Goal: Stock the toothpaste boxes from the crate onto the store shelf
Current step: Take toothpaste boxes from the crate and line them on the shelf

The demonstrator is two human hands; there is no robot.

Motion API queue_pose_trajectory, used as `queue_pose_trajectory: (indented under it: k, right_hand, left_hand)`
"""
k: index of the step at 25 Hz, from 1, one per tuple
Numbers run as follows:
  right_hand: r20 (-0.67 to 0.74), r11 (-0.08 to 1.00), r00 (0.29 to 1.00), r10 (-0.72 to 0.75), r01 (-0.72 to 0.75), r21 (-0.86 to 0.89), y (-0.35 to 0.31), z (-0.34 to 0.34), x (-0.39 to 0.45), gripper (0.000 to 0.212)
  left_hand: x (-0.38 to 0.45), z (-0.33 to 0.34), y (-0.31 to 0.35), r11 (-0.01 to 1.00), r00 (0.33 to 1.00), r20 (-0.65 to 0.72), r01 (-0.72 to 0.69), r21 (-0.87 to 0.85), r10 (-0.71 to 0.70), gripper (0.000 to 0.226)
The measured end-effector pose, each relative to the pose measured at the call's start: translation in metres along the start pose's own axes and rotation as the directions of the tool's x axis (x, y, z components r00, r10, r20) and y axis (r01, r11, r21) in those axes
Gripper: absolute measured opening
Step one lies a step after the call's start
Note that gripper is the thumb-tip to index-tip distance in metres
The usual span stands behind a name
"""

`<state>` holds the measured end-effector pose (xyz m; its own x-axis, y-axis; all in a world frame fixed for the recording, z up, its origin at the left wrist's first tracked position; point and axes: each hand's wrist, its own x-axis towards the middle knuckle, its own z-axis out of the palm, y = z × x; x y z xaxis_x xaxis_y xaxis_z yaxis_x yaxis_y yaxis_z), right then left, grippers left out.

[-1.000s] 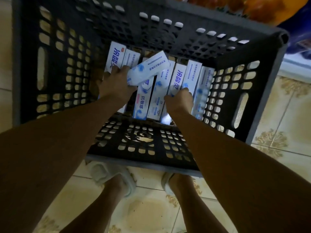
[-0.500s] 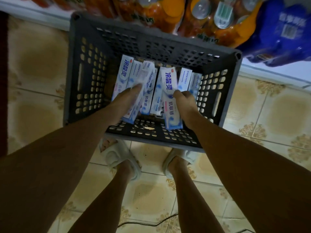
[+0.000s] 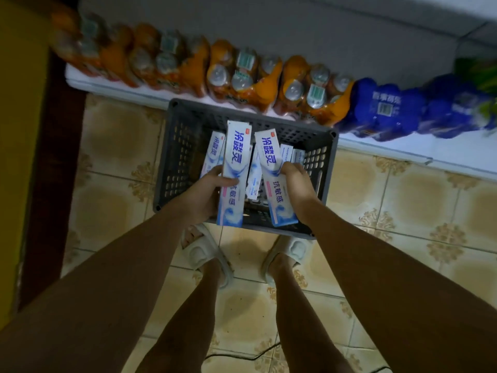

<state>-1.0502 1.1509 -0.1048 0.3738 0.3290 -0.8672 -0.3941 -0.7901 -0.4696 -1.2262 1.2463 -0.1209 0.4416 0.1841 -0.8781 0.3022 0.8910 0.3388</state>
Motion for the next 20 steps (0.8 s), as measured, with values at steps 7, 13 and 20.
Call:
queue_pose_trajectory:
  k: [7,13,20]
  right_hand:
    - [0.072,0.946,0.964,-0.256,0.265,-0.188,-0.088,-0.019,-0.17,0.044]
    - [0.085,0.867,0.913,-0.399,0.406,-0.288,-0.152,-0.025,-0.31,0.045]
    - [0.262,0.848,0.862,-0.434,0.489,-0.203,-0.22,-0.019,-0.403,0.057]
  left_hand:
    - [-0.171,0.058,0.07,0.999,0.995,0.097,-0.032,-0.02,0.034,0.06]
    - [-0.306,0.096,0.121,0.995,0.995,0.002,-0.096,0.012,0.096,0.065]
    - [-0.386,0.108,0.182,0.934,0.935,-0.049,-0.353,-0.054,0.351,0.042]
